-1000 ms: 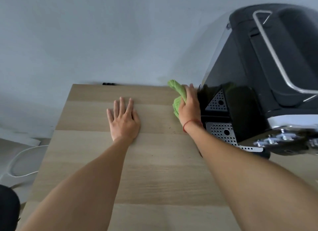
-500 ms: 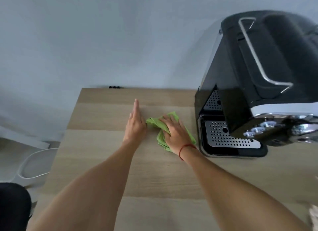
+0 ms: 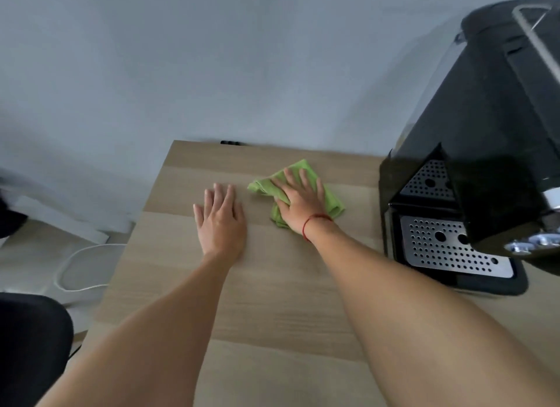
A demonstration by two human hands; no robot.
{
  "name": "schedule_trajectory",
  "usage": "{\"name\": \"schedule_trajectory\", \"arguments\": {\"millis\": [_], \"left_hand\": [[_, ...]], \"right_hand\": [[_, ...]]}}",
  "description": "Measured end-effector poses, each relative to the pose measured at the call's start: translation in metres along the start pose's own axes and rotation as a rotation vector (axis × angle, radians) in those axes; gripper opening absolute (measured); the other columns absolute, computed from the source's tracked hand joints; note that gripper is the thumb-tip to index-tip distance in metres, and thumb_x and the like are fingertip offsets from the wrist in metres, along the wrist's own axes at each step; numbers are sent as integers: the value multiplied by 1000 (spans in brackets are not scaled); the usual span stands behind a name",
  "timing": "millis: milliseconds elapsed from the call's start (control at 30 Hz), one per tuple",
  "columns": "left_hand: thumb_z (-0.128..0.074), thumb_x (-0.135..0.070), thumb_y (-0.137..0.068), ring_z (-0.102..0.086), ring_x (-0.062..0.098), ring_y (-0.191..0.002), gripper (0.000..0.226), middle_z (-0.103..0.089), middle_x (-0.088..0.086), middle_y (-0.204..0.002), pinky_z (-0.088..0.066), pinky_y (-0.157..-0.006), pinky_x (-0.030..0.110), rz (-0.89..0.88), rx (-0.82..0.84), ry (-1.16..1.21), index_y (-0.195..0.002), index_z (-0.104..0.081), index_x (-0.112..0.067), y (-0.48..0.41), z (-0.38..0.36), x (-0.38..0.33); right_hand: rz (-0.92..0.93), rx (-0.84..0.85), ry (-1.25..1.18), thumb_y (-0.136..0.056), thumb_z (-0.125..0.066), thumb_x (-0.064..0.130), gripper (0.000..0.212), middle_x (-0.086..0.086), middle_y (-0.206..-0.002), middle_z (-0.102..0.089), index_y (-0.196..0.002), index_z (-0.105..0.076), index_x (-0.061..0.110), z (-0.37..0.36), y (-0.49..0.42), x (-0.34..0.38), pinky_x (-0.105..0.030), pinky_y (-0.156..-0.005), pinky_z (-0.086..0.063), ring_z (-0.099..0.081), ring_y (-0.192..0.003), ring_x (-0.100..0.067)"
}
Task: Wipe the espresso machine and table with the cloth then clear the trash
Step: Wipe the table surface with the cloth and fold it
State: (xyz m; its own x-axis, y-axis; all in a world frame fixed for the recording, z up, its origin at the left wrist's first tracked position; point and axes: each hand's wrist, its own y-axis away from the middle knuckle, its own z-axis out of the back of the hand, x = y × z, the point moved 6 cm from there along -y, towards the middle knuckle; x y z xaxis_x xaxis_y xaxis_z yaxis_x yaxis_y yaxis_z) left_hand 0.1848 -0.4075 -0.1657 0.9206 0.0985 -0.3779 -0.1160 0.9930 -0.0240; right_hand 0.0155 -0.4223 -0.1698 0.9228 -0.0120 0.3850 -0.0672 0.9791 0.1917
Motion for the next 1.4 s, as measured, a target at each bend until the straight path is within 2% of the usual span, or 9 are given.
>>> {"name": "schedule_trajectory", "arguments": {"millis": [233, 333, 400, 533, 633, 1100, 1267, 1333, 1400], "left_hand": [[-24, -33, -103, -2, 23, -150, 51, -8, 4, -162, -1, -120, 45, 2, 213, -34, -153, -20, -25, 4, 0, -3], [-16, -41, -102, 14, 20, -149, 54, 10, 1, -162, 11, -117, 50, 84, 331, -133, -153, -2, -34, 20, 1, 6], [-11, -45, -101, 22, 19, -146, 54, 22, -2, -159, 15, -116, 53, 138, 391, -125, -151, 8, -40, 26, -1, 12], [-11, -44, -101, 27, 19, -145, 55, 28, -2, -157, 18, -114, 53, 135, 441, -116, -150, 13, -41, 19, -6, 13], [-11, -44, -101, 27, 19, -145, 55, 28, -2, -157, 19, -112, 53, 121, 439, -120, -149, 14, -41, 17, -7, 14], [-26, -25, -95, 25, 21, -145, 69, 25, -3, -158, 16, -116, 50, 132, 492, -101, -151, 12, -38, 88, 2, 10], [-21, -35, -99, 26, 23, -145, 60, 26, -3, -158, 18, -114, 52, 169, 510, -80, -150, 9, -42, 103, -3, -17], [-19, -37, -99, 26, 22, -145, 58, 26, -3, -158, 18, -114, 51, 178, 517, -84, -150, 9, -43, 104, -6, -17], [-19, -37, -99, 26, 22, -145, 58, 25, -4, -158, 18, -114, 51, 181, 507, -90, -150, 9, -44, 106, -9, -15]], "right_hand": [[60, 95, -89, -93, -42, 9, 60, 10, -160, -13, -146, -30, 34, -11, 72, 8, -44, -120, 6, 1, -149, -18], [-56, -29, -302, -93, -43, 8, 46, -5, -141, -49, -136, -46, 26, 16, 66, -3, -39, -111, -30, -41, -133, -31], [-144, -224, -338, -92, -44, 8, 41, -7, -132, -55, -129, -50, 24, 39, 43, -16, -42, -100, -41, -51, -121, -34], [-94, 26, -78, -97, -40, 18, 54, 7, -161, -9, -146, -28, 37, 27, -6, 3, -57, -117, -10, -3, -148, -26], [-47, 105, 42, -98, -35, 26, 55, 12, -161, 2, -146, -18, 46, -3, -12, 29, -59, -115, 9, 10, -148, -28], [144, 78, -80, -85, -47, 4, 69, 15, -158, -16, -144, -34, 38, -27, 123, 22, -48, -117, 12, 0, -149, -17], [166, -295, -333, -78, -47, -13, 56, -10, -141, -51, -125, -61, 13, 40, 105, -8, -47, -109, -35, -44, -134, -29], [113, -379, -218, -79, -45, -18, 57, -11, -143, -48, -124, -62, 13, 67, 85, -28, -47, -111, -32, -39, -135, -34], [29, -278, -35, -84, -40, -17, 62, -7, -151, -36, -128, -58, 22, 68, 74, -54, -54, -117, -17, -22, -142, -37]]}}
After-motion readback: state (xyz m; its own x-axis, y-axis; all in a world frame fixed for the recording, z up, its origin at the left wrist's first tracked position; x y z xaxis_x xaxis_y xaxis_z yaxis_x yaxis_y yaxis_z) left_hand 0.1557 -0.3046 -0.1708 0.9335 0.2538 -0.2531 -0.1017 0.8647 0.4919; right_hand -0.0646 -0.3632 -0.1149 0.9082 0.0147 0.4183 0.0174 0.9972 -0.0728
